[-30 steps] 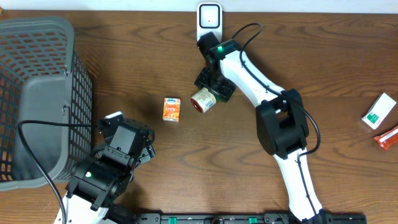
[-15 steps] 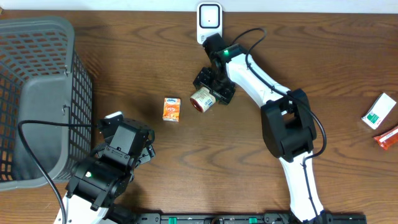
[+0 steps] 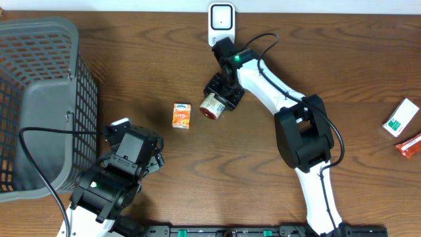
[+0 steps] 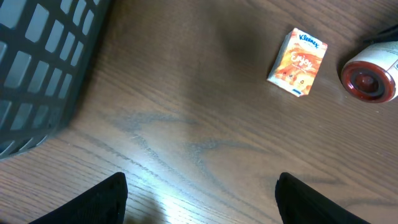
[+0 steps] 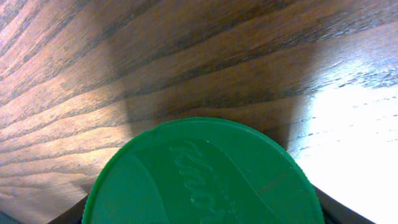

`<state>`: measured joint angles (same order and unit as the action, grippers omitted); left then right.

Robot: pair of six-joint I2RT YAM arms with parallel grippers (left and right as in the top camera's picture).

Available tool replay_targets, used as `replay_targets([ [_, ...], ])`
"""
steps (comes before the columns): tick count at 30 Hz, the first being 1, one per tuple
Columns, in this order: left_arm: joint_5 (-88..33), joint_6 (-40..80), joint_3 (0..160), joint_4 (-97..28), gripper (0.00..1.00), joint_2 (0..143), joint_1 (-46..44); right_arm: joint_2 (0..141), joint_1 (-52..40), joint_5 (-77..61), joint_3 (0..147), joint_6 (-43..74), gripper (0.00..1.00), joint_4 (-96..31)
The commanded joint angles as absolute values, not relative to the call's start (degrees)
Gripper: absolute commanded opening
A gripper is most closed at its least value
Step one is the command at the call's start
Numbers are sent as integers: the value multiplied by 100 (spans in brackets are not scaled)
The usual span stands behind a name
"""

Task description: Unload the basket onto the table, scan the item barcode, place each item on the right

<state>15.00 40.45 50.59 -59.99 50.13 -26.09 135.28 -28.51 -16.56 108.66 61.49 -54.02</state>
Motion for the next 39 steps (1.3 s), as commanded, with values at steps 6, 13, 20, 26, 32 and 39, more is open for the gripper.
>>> replay_targets([
  [6,1612,4010,5052,-6018,77,5015,-2617,13974,-2917,-1024,10584,5389,55,-5371],
  [13,1612,4010,5052,-6020,77,5015,-2617,13972,-2880,-742,10586,5015,52,-5739],
  [20,1614,4010,5052,-6020,77,5015,-2617,13594,-2882,316,10586,4364,52,-6042],
  [26,1612,4010,5052,-6018,77,5015,-2617,13047,-2954,1271,10586,3750,54,-5640],
  [32,1612,4010,5052,-6018,77,5015,-2617,13045,-3109,1393,10499,3564,51,-5186],
  [39,1614,4010,5052,-6018,77,5015,-2617,13041,-3590,1505,10499,3498,51,-4960],
])
